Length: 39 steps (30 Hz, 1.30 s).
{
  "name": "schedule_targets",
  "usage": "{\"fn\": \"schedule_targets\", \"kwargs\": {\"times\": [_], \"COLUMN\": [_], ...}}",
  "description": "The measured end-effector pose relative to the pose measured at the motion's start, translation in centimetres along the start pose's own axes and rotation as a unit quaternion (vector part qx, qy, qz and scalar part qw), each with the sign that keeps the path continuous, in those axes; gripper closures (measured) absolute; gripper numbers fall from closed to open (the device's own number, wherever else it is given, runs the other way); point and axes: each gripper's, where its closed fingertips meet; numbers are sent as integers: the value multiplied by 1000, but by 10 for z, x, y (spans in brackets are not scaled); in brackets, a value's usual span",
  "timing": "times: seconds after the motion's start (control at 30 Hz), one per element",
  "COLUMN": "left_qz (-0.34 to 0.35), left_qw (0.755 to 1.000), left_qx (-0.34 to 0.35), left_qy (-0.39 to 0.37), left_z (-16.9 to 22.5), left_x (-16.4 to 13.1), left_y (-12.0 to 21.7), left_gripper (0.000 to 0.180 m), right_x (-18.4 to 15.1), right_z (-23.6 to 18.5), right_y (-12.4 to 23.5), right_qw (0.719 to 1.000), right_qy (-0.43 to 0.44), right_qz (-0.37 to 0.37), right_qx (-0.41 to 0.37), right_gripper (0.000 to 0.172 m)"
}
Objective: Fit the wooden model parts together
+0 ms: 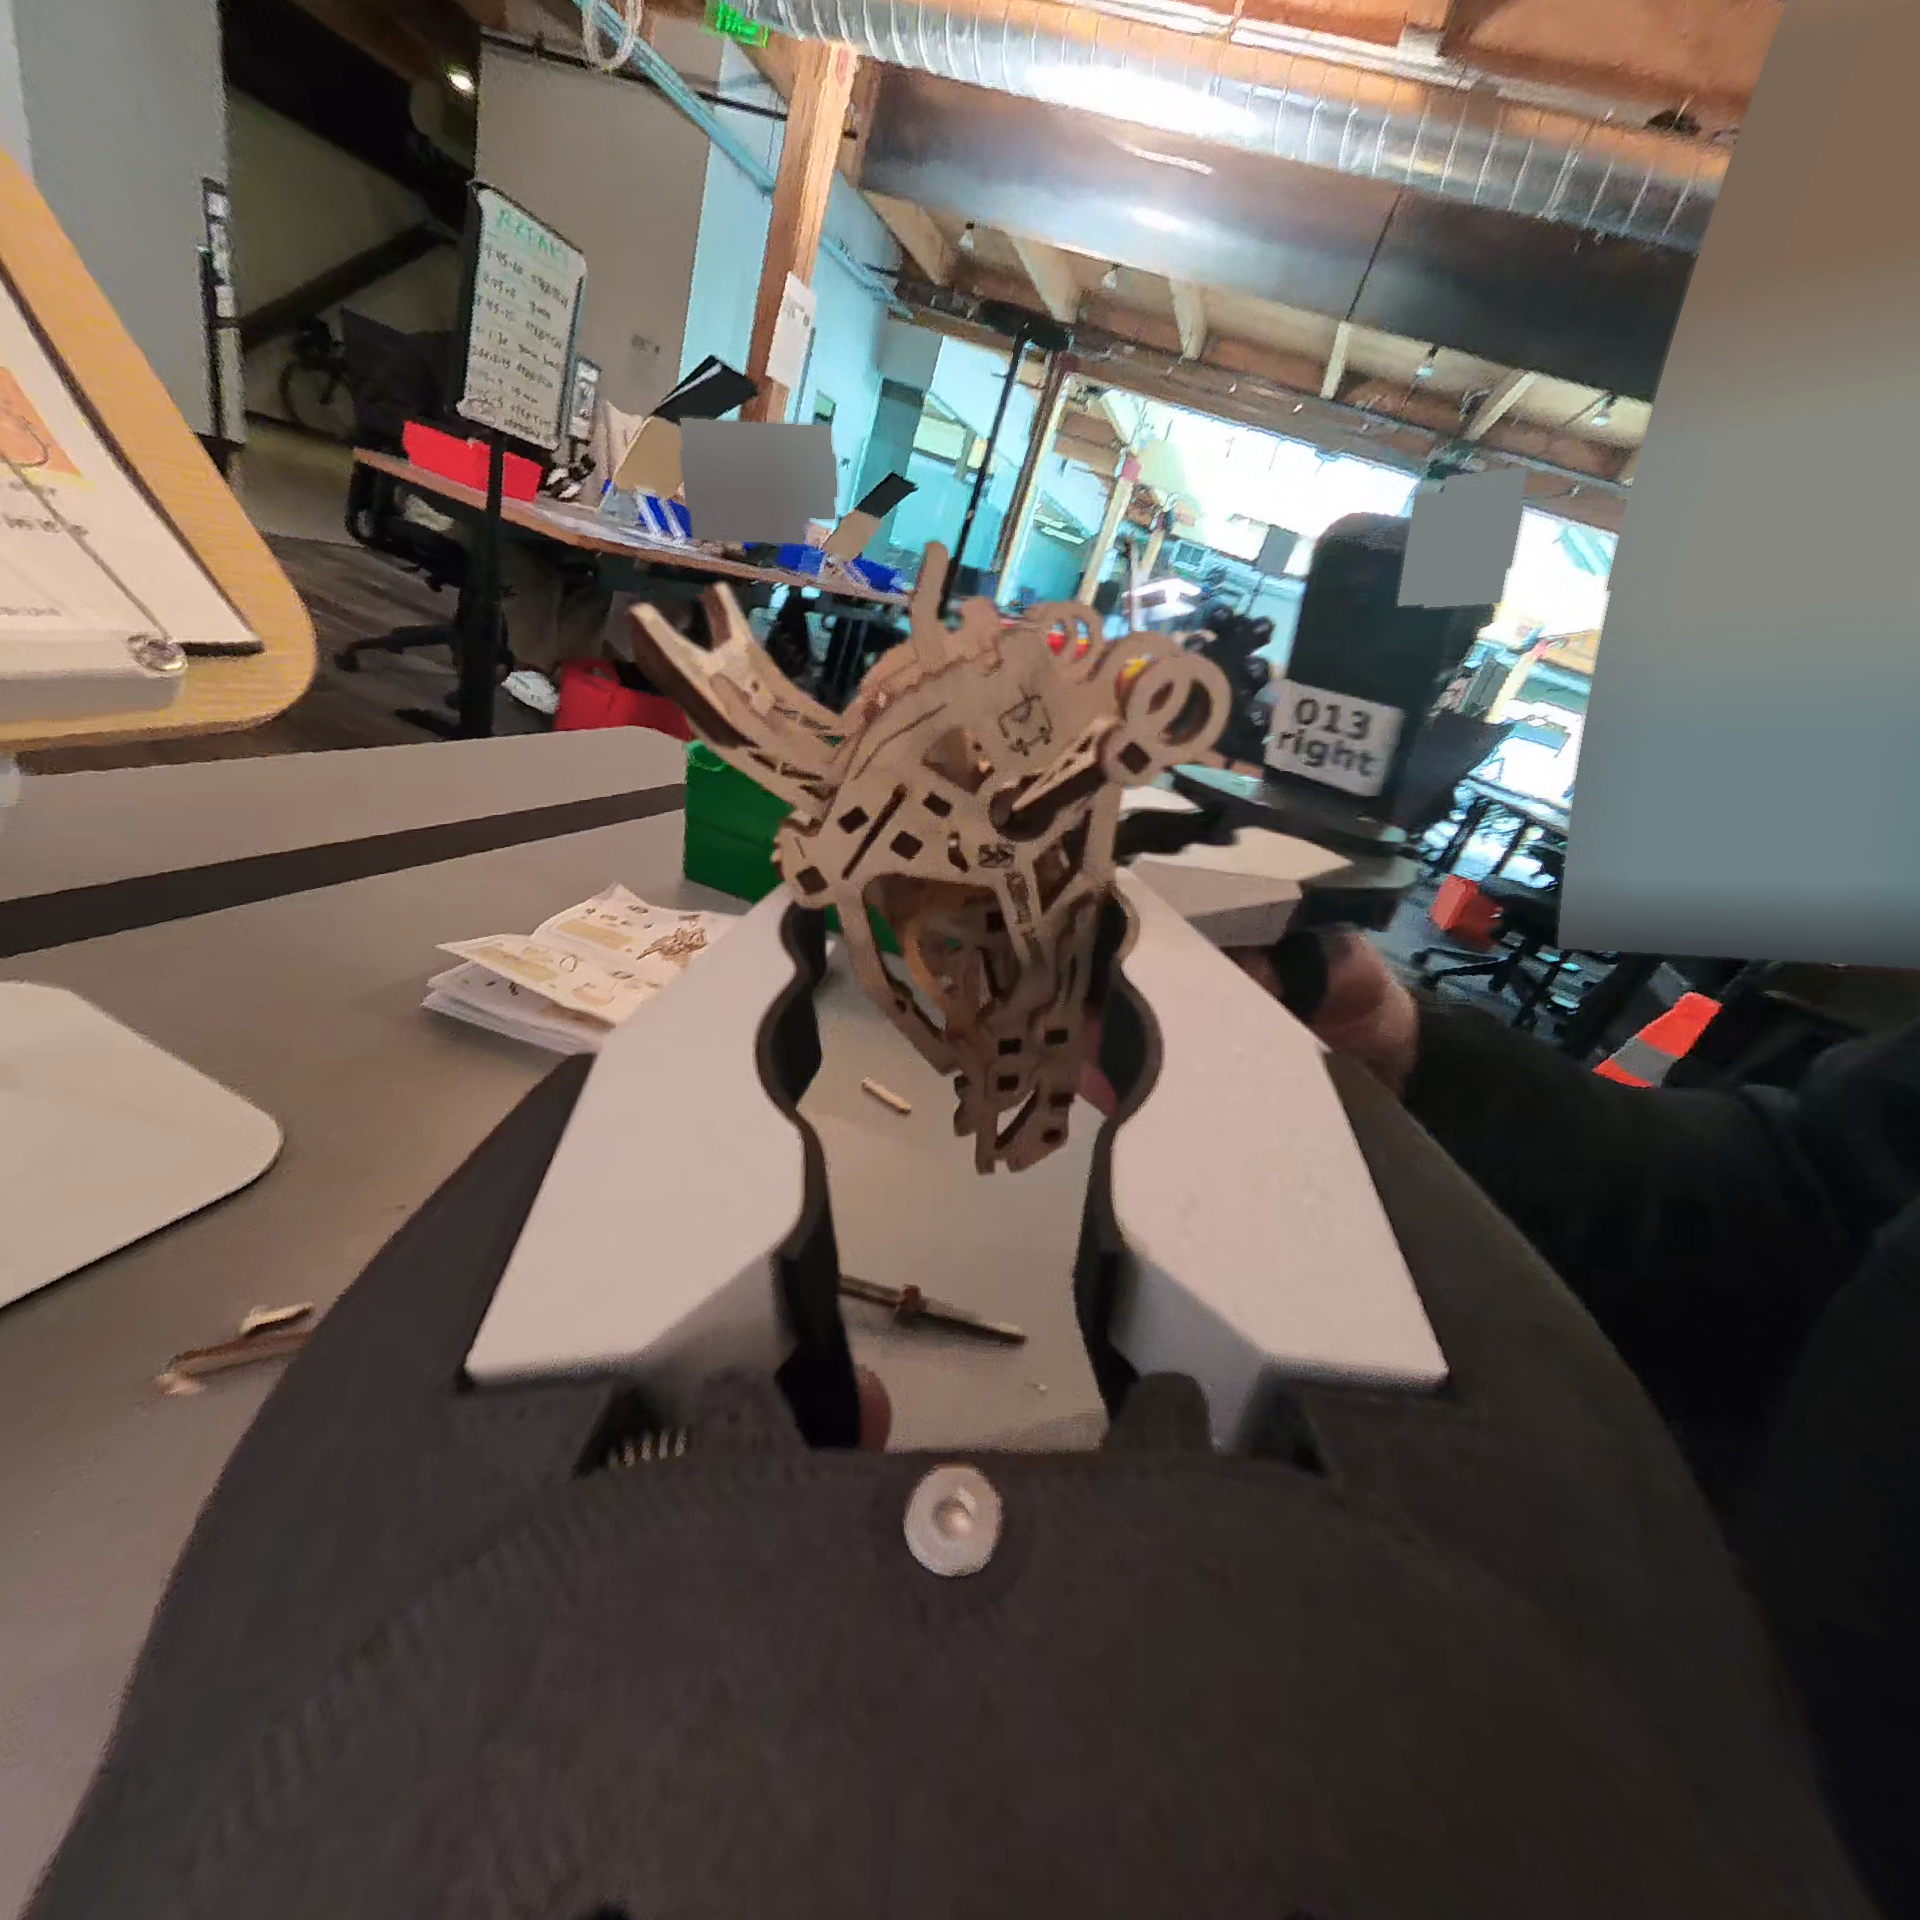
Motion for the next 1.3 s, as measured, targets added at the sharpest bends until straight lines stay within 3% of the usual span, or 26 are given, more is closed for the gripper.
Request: {"fn": "schedule_targets", "kwargs": {"times": [0.03, 0.1, 0.47, 0.57, 0.73, 0.97, 1.1, 1.23, 1.3], "left_qz": [-7, -4, -22, -36, -38, -92, -167, -224, -233], "left_qw": [1000, 1000, 999, 998, 999, 989, 972, 958, 957], "left_qx": [7, 0, 17, -7, -12, 0, 12, 34, 49], "left_qy": [-8, -15, -39, -43, 6, 118, 165, 174, 164], "left_z": [-1, 2, -5, 1, -2, -6, -6, -10, -13], "left_x": [-4, -7, -14, -20, -34, -96, -142, -174, -175], "left_y": [0, 1, 4, 6, 7, 7, 11, 19, 21], "left_gripper": [127, 140, 140, 140, 140, 140, 140, 137, 132], "right_x": [-5, -9, -12, -12, -27, -80, -115, -144, -155], "right_z": [-1, -2, 5, 7, 5, 21, 29, 31, 31], "right_y": [-1, -3, -2, 1, 0, 5, 7, 5, 4], "right_qw": [1000, 1000, 999, 999, 999, 994, 986, 980, 977], "right_qy": [7, 9, 30, 26, 28, -26, -58, -78, -81], "right_qz": [-5, -8, -5, -2, -26, -104, -150, -183, -194], "right_qx": [-4, -5, -26, -19, -8, -24, -31, -28, -30], "right_gripper": [158, 158, 158, 157, 167, 167, 168, 169, 169]}}
Point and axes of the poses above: each gripper's, where its closed fingertips meet, y back along the fingers, x out of its top, z = x × y across the jaws, and after that the axes turned 9 degrees about -y, right-handed
